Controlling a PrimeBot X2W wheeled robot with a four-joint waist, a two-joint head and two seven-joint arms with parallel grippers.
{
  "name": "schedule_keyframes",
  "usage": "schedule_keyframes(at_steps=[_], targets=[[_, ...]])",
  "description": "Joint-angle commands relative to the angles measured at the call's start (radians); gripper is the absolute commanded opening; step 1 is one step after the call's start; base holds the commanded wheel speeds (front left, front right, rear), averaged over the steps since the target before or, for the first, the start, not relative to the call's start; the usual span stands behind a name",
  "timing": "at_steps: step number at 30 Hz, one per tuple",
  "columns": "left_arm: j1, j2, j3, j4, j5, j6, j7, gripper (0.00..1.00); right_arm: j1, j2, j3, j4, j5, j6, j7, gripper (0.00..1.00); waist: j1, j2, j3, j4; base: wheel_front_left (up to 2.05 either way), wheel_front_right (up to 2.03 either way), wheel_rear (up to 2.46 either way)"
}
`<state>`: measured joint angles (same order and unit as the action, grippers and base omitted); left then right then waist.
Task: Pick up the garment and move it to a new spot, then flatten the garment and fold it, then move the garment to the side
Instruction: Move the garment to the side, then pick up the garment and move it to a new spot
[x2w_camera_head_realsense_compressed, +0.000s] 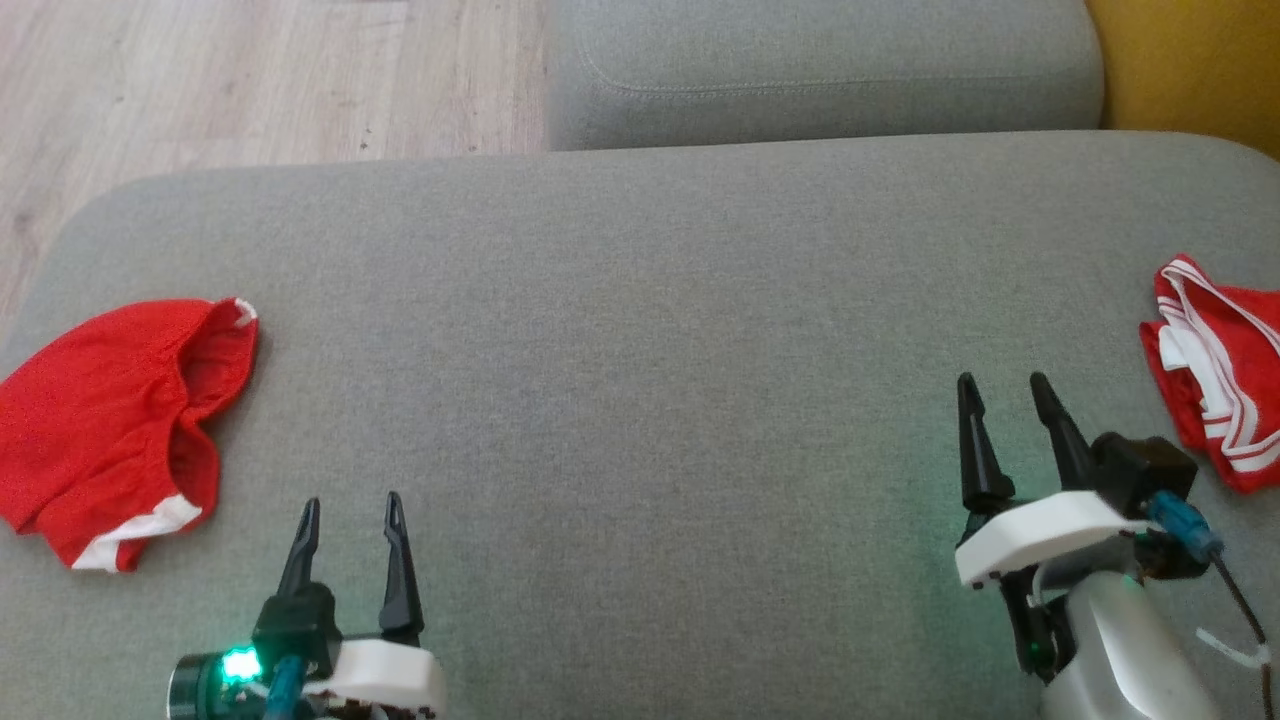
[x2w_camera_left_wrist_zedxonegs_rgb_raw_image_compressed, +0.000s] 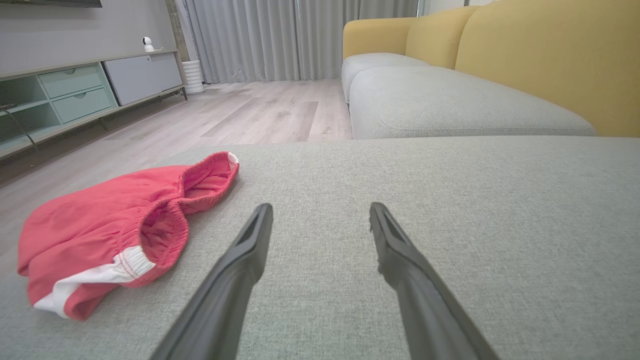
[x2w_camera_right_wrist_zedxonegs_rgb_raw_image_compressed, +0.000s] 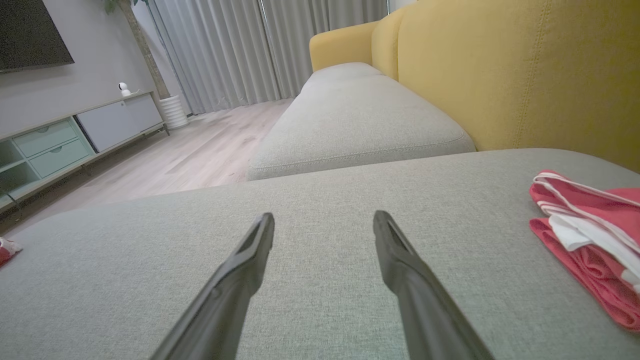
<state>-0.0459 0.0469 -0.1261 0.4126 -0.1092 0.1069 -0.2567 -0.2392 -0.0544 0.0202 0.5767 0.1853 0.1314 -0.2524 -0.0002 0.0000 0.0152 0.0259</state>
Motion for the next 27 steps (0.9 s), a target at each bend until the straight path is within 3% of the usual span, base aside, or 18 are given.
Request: schedule_keyframes(at_steps=[1, 10, 20, 27], targets=[[-0.022, 0.003, 0.040, -0.037, -0.007, 0.010, -0.005, 1.00, -0.016, 0.004, 0.030, -0.035, 0.010, -0.001, -0.009, 1.00, 0.0002, 0.0000, -0.005, 0.003, 0.00, 0.00, 0.00], [-0.017, 0.003, 0.051, -0.043, -0.017, 0.012, -0.005, 1.00, -0.002, 0.004, 0.041, -0.030, 0.010, -0.001, -0.009, 1.00, 0.0002, 0.0000, 0.010, 0.054, 0.00, 0.00, 0.00], [0.011, 0.003, 0.067, -0.048, -0.044, 0.027, -0.005, 1.00, 0.006, 0.004, 0.082, -0.017, 0.012, -0.001, -0.009, 1.00, 0.0002, 0.0000, 0.027, 0.269, 0.00, 0.00, 0.00], [0.057, 0.004, 0.161, -0.041, -0.030, 0.022, -0.005, 1.00, 0.003, 0.004, 0.121, -0.001, 0.025, -0.001, -0.009, 1.00, 0.0002, 0.0000, 0.035, 0.381, 0.00, 0.00, 0.00]])
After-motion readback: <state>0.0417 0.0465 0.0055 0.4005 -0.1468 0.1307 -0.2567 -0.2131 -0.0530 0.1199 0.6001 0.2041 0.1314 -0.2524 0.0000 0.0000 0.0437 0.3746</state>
